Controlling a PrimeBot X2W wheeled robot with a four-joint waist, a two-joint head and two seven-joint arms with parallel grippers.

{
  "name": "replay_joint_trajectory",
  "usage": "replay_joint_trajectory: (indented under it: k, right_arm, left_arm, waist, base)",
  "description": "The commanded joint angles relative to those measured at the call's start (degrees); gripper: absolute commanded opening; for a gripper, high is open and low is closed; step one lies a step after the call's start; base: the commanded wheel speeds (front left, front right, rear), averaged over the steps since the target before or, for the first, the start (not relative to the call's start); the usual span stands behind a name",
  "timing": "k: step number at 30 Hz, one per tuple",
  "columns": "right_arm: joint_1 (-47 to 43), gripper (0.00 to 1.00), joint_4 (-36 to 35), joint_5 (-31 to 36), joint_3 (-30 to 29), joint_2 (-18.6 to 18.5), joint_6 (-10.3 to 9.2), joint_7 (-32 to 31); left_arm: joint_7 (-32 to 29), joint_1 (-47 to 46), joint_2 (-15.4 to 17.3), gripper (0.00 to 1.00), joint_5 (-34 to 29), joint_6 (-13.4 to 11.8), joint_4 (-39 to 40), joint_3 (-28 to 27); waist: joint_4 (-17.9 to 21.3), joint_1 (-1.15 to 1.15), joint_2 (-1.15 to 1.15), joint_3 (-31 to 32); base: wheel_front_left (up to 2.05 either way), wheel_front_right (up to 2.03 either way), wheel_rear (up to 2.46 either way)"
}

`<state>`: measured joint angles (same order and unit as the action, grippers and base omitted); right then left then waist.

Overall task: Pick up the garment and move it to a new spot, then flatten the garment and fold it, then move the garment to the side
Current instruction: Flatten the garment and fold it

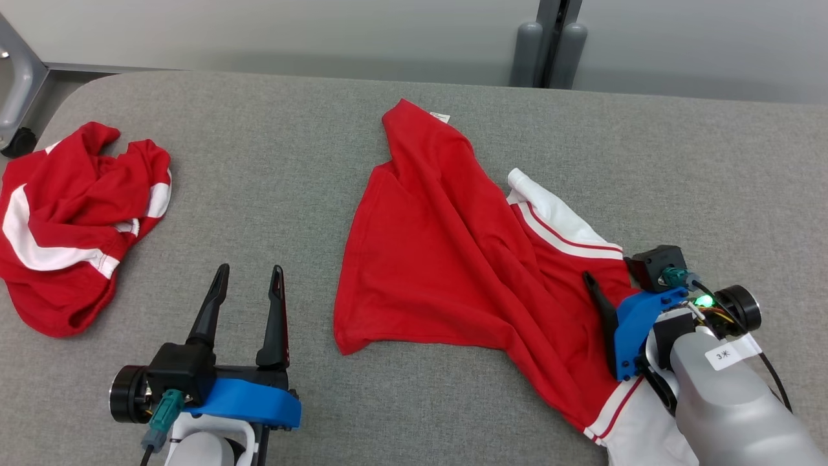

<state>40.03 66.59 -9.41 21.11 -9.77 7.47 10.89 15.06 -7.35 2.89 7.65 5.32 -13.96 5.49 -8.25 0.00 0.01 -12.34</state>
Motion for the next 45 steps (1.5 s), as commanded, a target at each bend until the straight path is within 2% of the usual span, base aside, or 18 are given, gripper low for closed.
replay_joint_trajectory:
  k: [1,2,8,15,26,29,30,31,37,45]
  right_arm:
    - [-0.27,0.20,1.44,-0.33,1.22,0.82,0.10,-0.98]
    - [-0.04,0.00,1.63,-0.67,1.96,1.10,0.10,-0.63]
    - [5.21,0.00,0.23,-2.66,3.33,-1.08,0.03,2.54]
    - [14.03,0.00,-0.45,-3.76,1.97,-4.52,0.03,3.89]
    - [24.12,0.00,-2.34,-1.06,-4.78,-6.17,0.03,4.35]
    - [24.57,0.00,-3.14,1.68,-7.26,-5.26,0.03,4.34]
    - [24.34,0.75,-2.50,2.43,-7.36,-4.71,0.03,4.33]
    - [24.13,1.00,-1.13,3.15,-7.34,-4.45,0.03,4.32]
    - [20.83,1.00,-1.68,5.10,-8.27,-3.22,0.03,4.33]
    - [7.73,1.00,-12.52,3.03,-9.21,-3.62,0.03,4.33]
  left_arm:
    - [0.17,-0.80,-0.01,1.00,0.02,-0.23,-0.01,-0.02]
    - [0.17,-0.82,-0.02,1.00,0.07,-0.19,-0.07,-0.02]
    - [0.17,-0.87,-0.03,1.00,0.31,-0.24,0.00,0.21]
    - [0.17,-1.19,-0.02,1.00,0.69,-0.53,0.33,0.50]
    - [0.17,-2.52,-0.01,1.00,1.11,-0.76,0.64,1.35]
    - [0.17,-3.06,-0.02,1.00,1.27,-0.78,0.44,1.73]
    - [0.17,-3.23,-0.02,1.00,1.30,-0.79,0.35,1.78]
    - [0.17,-3.29,0.00,1.00,1.34,-0.79,0.29,1.84]
    - [0.17,-2.96,-0.01,1.00,1.41,-1.12,0.03,1.84]
    - [0.17,-0.54,0.00,1.00,-0.13,-0.87,-0.11,-0.15]
  waist:
    - [0.01,0.00,-0.01,0.03]
    - [0.03,0.00,-0.01,0.06]
    - [0.00,0.00,-0.01,0.16]
    - [-0.85,0.00,-0.01,-0.33]
    - [-2.53,0.00,-0.01,-2.50]
    - [-2.92,0.00,-0.01,-3.11]
    - [-2.95,0.00,-0.01,-3.19]
    - [-2.97,0.00,-0.01,-3.24]
    - [-2.25,0.00,-0.01,-2.58]
    - [1.04,0.00,-0.01,1.39]
  base:
    - [0.00,0.00,0.00]
    - [0.00,0.00,0.00]
    - [0.00,0.00,0.00]
    - [0.00,0.00,0.00]
    - [0.00,0.00,0.00]
    - [0.00,0.00,0.00]
    - [0.00,0.00,0.00]
    - [0.00,0.00,0.00]
    - [0.00,0.00,0.00]
    - [0.00,0.00,0.00]
